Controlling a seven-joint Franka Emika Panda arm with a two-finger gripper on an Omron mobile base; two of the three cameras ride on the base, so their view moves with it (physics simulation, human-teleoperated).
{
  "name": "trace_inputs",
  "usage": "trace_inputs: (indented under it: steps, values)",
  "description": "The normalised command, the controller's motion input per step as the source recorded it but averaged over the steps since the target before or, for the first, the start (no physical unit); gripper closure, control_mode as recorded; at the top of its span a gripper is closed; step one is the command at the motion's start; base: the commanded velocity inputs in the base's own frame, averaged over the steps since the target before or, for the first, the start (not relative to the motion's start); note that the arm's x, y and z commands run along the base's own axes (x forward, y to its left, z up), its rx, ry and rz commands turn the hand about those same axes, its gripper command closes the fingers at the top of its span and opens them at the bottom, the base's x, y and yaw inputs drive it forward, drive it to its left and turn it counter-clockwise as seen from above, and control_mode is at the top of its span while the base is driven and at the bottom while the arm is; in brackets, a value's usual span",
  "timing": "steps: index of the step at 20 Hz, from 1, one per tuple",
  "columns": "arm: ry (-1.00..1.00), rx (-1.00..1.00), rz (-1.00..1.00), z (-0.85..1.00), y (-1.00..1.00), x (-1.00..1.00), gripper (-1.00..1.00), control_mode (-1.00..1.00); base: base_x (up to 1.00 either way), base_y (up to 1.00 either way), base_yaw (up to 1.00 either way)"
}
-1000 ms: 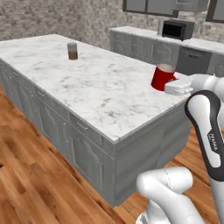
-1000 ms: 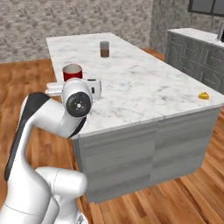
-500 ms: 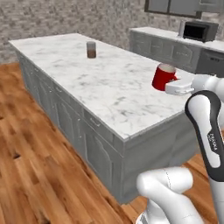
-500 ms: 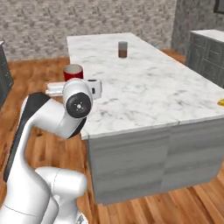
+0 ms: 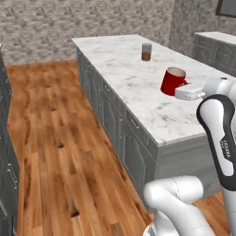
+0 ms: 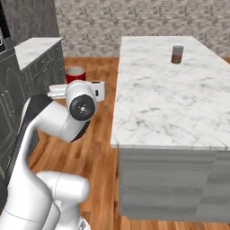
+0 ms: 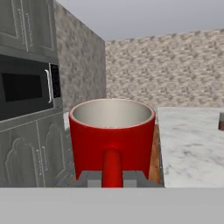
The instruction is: Open the cabinet directly in front. Then move the beer and the mug to the dining counter with the jar on it.
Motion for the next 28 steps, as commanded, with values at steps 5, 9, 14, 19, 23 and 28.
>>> trace_inputs:
  steps: [5, 9, 14, 19, 23, 28]
  values:
    - [0.0, 0.0, 0.0, 0.0, 0.0, 0.0, 1.0, 1.0, -0.01, 0.02, 0.12]
    - [0.0, 0.0, 0.0, 0.0, 0.0, 0.0, 1.0, 1.0, 0.0, 0.0, 0.04]
    - [0.0, 0.0, 0.0, 0.0, 0.0, 0.0, 1.0, 1.0, 0.0, -0.84, 0.0]
    - [0.0, 0.0, 0.0, 0.0, 0.0, 0.0, 1.0, 1.0, 0.0, -1.0, 0.0]
    - [0.0, 0.0, 0.0, 0.0, 0.0, 0.0, 1.0, 1.0, -0.01, -1.0, 0.0]
    - [0.0, 0.0, 0.0, 0.0, 0.0, 0.0, 1.0, 1.0, -0.51, -1.0, -0.01]
